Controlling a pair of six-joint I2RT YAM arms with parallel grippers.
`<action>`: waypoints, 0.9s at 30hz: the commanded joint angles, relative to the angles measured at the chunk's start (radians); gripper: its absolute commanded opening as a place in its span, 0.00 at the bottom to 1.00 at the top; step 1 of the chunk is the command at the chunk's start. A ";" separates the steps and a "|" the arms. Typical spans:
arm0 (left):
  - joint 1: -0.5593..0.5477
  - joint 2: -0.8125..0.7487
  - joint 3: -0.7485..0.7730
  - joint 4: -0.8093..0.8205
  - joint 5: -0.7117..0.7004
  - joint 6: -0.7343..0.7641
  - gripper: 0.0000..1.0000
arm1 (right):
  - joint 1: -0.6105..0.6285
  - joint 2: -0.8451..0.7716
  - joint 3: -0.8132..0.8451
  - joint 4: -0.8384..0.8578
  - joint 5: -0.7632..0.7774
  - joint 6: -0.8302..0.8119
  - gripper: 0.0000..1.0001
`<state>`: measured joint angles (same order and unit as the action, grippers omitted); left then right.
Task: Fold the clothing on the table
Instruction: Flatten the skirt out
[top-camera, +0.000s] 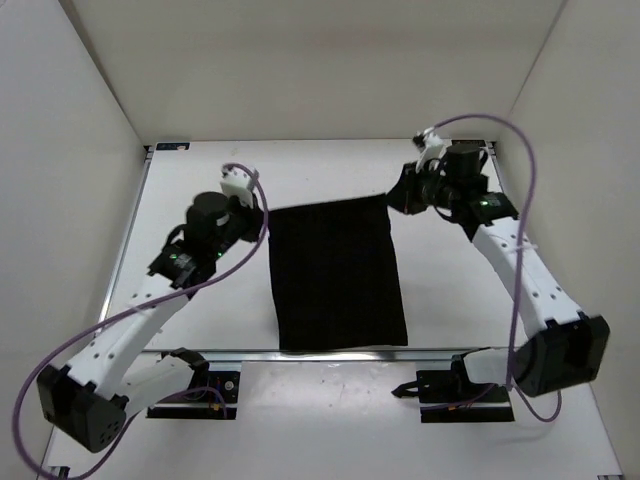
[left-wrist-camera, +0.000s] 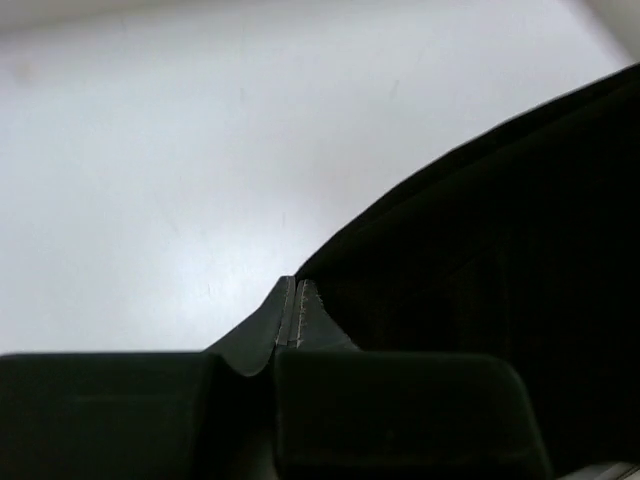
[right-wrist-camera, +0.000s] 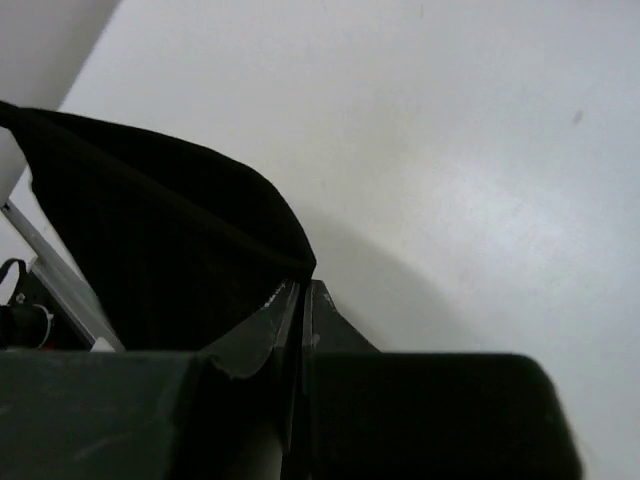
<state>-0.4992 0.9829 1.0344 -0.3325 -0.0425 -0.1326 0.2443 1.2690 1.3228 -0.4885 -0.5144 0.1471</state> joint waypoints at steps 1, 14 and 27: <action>0.022 0.019 -0.176 0.096 -0.016 -0.056 0.00 | -0.023 0.078 -0.163 0.120 -0.047 0.044 0.00; 0.074 0.598 -0.069 0.443 -0.011 -0.053 0.00 | -0.037 0.552 -0.096 0.416 -0.084 0.023 0.00; 0.148 1.045 0.480 0.254 -0.077 -0.062 0.00 | -0.120 0.898 0.385 0.315 -0.055 -0.014 0.00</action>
<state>-0.3740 2.0068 1.4502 -0.0223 -0.0959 -0.1844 0.1513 2.1532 1.6558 -0.1761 -0.5766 0.1524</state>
